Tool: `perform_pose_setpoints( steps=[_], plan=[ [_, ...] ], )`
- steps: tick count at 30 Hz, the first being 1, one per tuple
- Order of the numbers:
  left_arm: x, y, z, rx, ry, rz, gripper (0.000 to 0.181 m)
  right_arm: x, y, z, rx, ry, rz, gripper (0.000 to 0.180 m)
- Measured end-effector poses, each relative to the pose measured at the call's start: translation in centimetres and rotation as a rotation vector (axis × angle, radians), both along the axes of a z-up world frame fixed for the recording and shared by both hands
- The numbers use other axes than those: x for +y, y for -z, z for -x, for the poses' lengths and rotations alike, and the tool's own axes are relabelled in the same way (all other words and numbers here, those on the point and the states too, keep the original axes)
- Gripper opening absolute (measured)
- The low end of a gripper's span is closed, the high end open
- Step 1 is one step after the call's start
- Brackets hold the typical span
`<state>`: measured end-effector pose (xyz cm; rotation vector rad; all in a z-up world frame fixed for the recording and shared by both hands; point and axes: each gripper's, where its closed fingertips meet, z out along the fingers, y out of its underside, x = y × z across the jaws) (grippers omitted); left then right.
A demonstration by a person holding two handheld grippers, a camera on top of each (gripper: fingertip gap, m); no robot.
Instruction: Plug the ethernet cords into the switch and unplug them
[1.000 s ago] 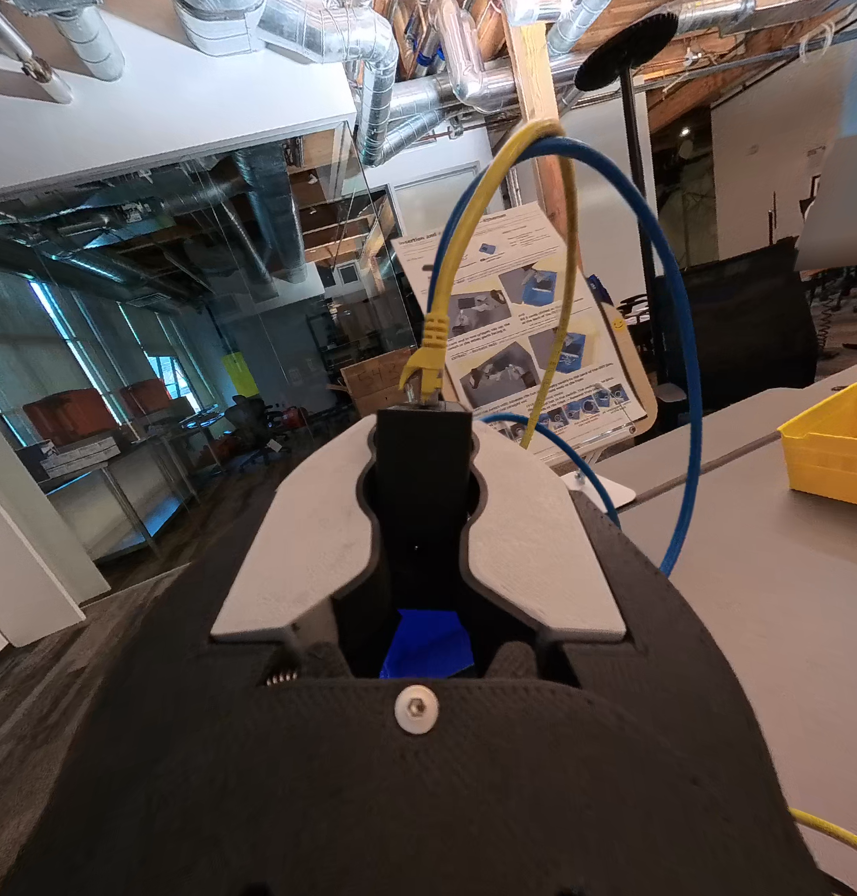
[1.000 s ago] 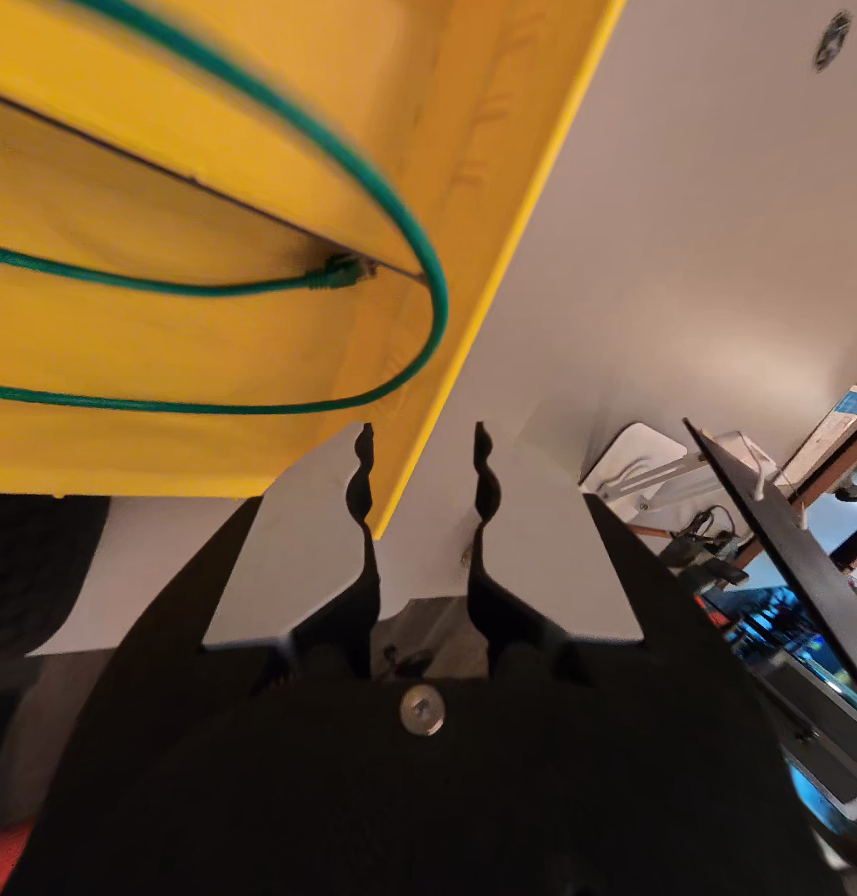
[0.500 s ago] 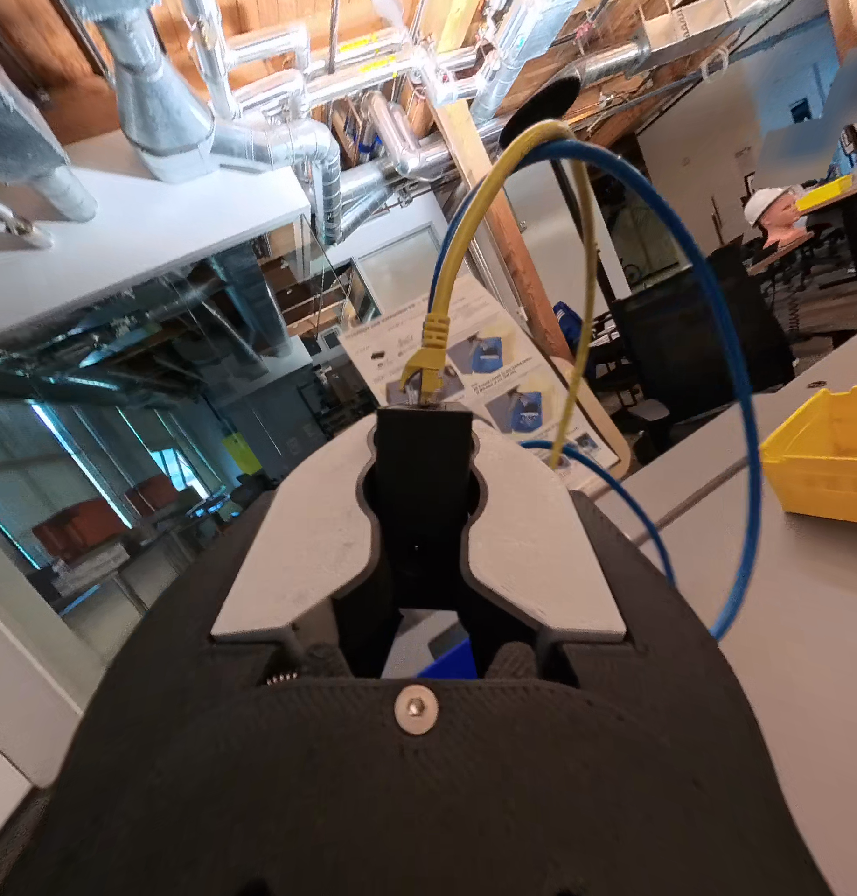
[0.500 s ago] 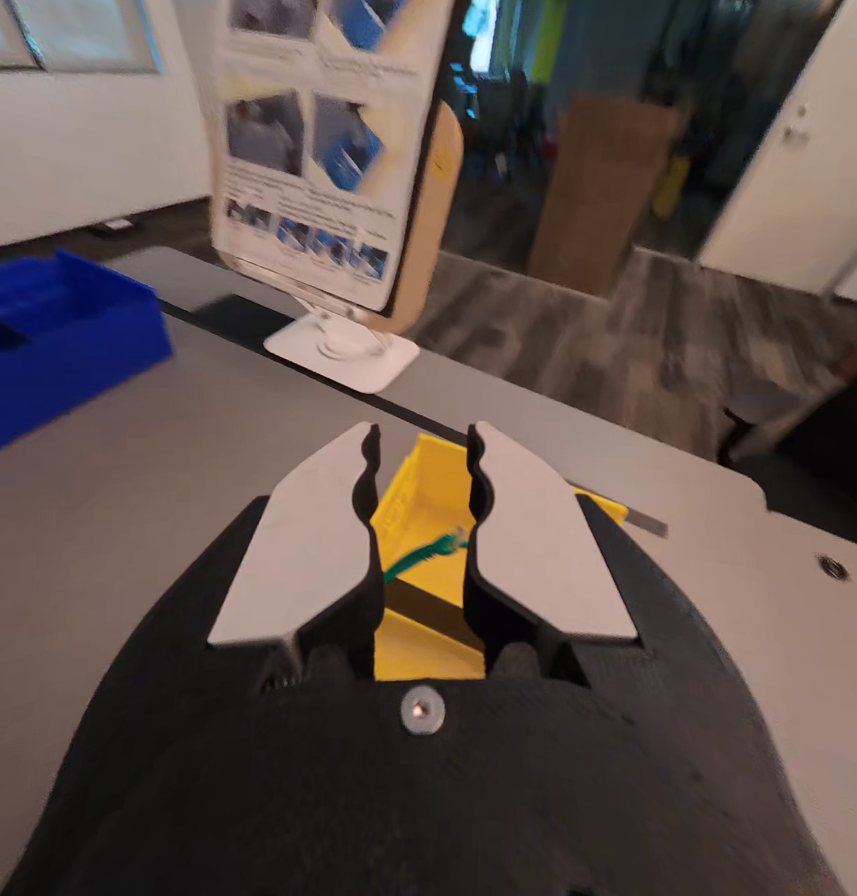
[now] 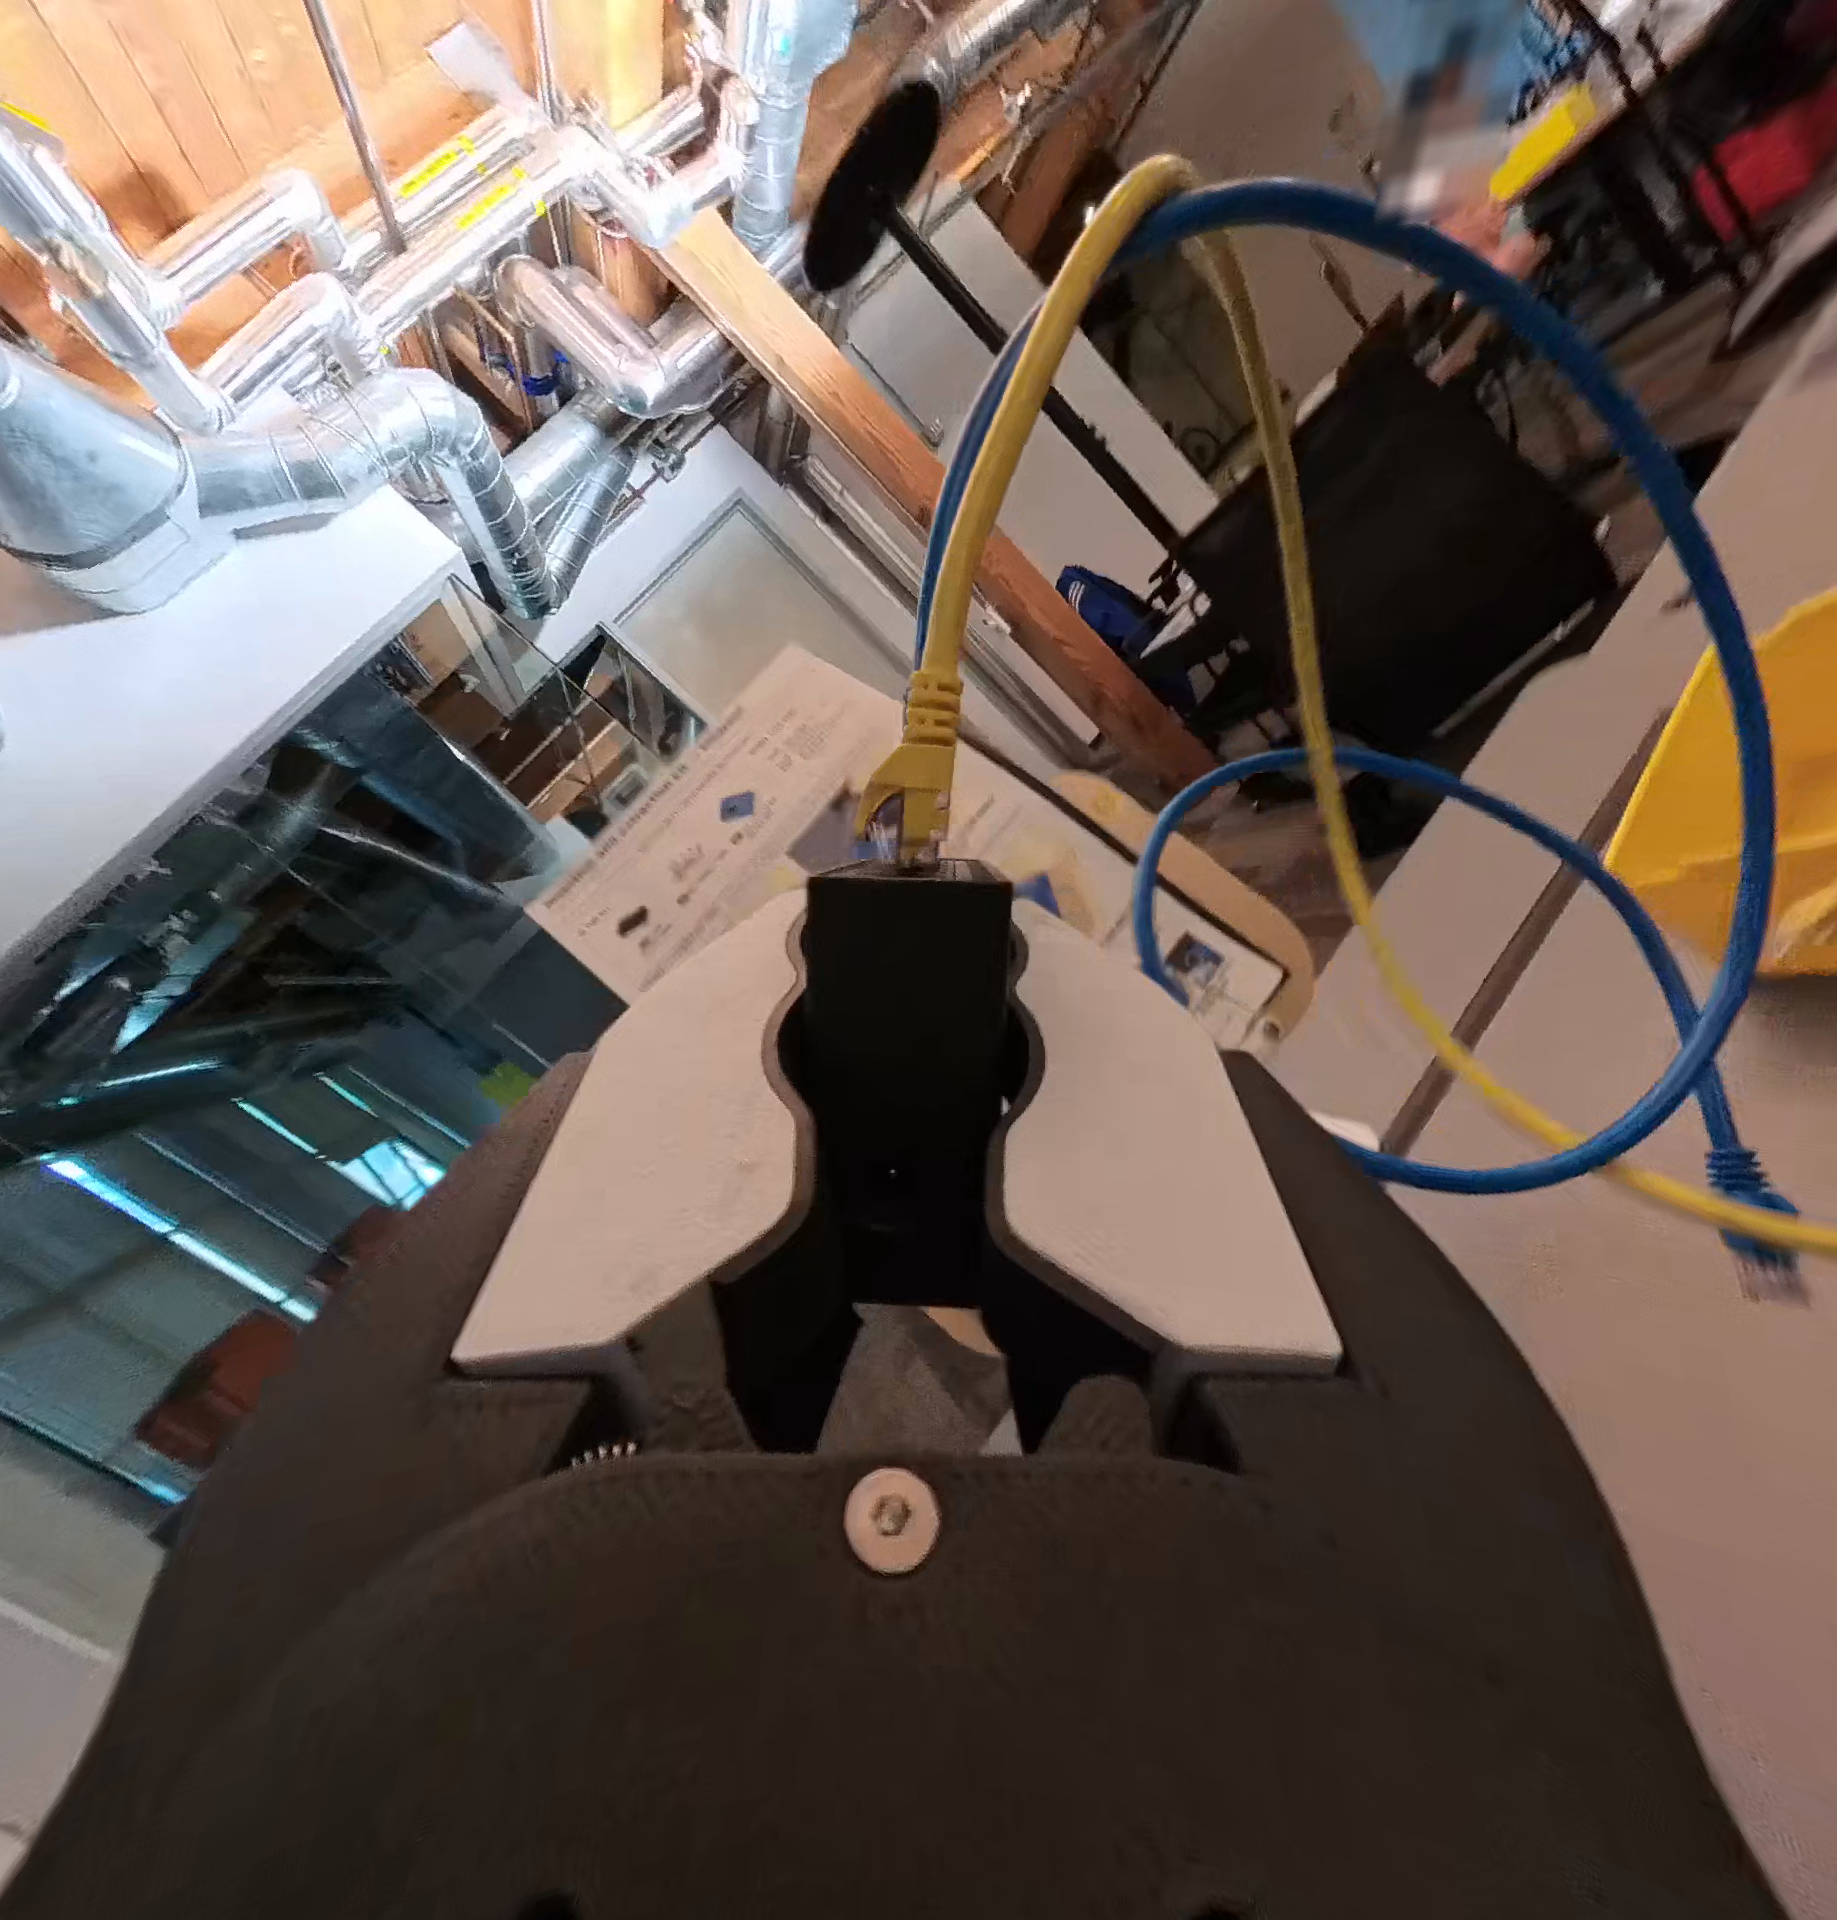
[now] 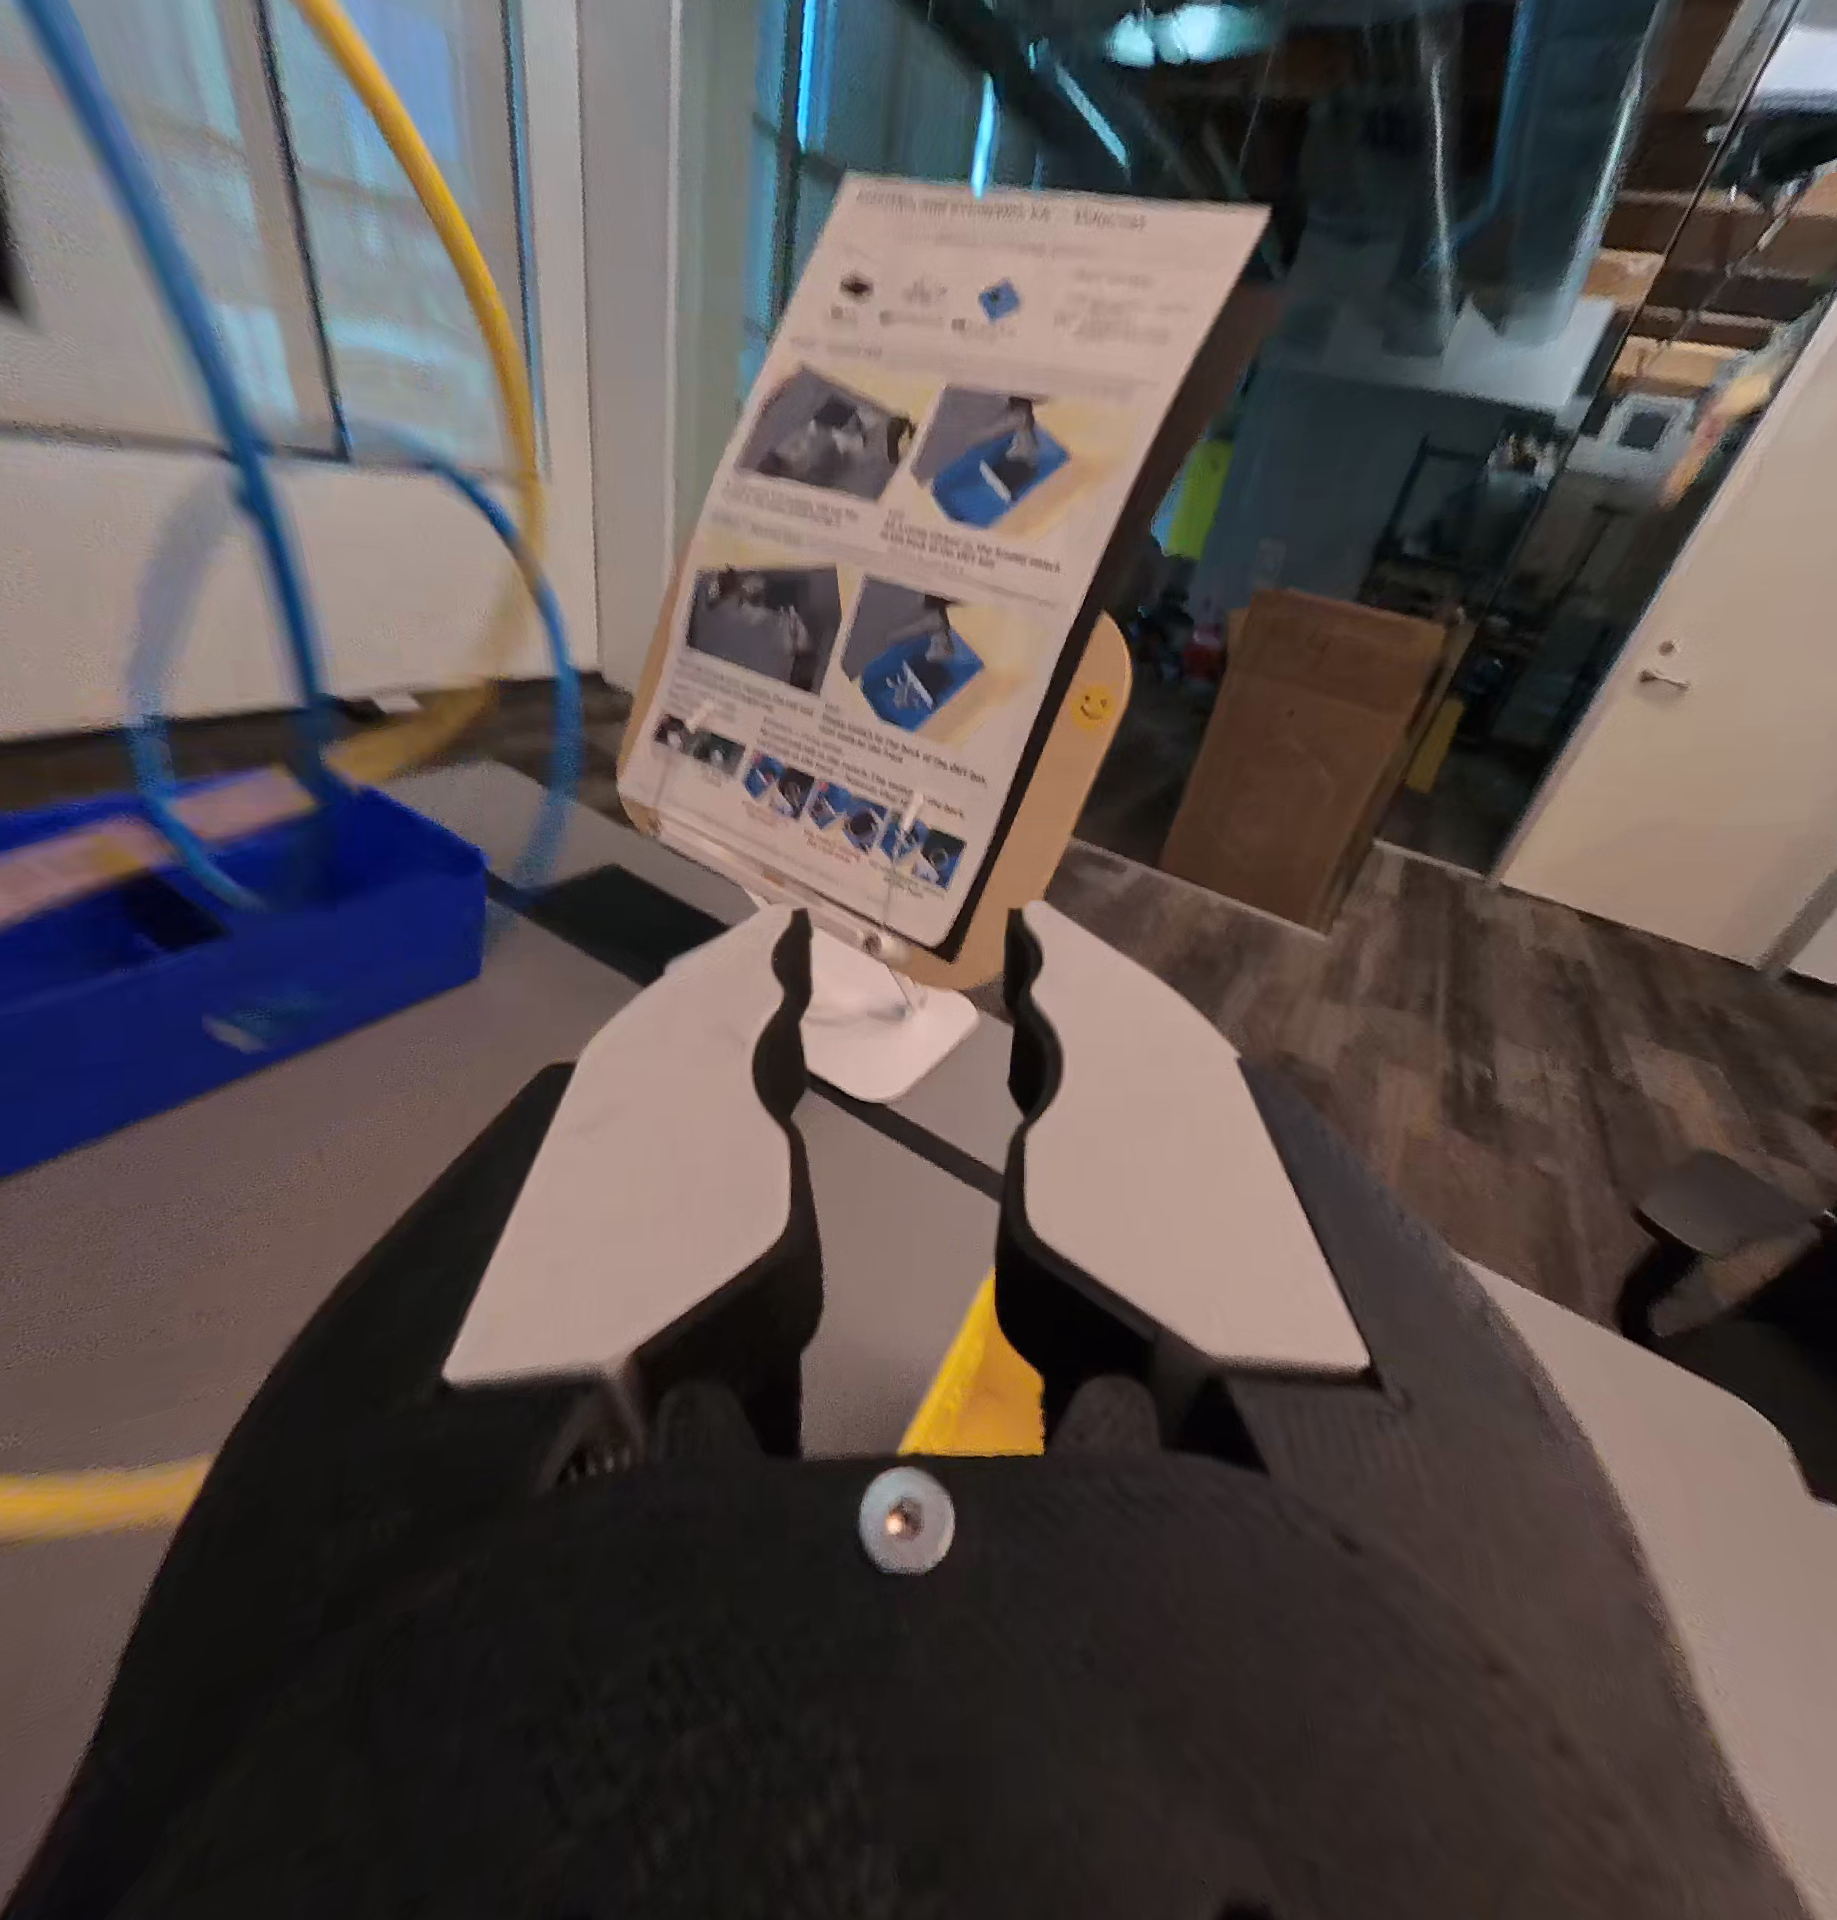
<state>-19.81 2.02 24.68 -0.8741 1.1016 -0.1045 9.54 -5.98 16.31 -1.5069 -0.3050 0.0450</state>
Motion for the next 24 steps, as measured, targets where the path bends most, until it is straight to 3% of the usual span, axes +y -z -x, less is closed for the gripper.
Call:
perform_pose_setpoints(
  steps=[4,8,12,15,19,24],
  plan=[
    [2.1,8.7,-2.9,0.119,-0.038,-0.034,0.029,-3.3,-2.9,2.5,-0.056,-0.161,-0.252,0.040],
    [1.0,14.3,-5.8,0.252,0.076,-0.146,0.028,-7.2,-4.6,9.0,-0.253,-0.358,-0.459,0.029],
    [-0.8,16.5,-7.3,0.343,0.182,-0.154,0.028,-5.2,0.0,15.9,-0.605,-0.446,-0.454,0.027],
    [-2.3,17.9,-8.0,0.415,0.236,-0.172,0.028,-1.9,3.6,18.7,-0.828,-0.390,-0.437,0.024],
    [-3.3,18.4,-8.5,0.475,0.224,-0.220,0.028,0.4,8.2,20.7,-0.917,-0.456,-0.259,0.026],
    [-4.2,18.5,-8.7,0.497,0.231,-0.241,0.028,3.2,9.5,18.4,-1.080,-0.218,-0.139,0.012]
  ],
)
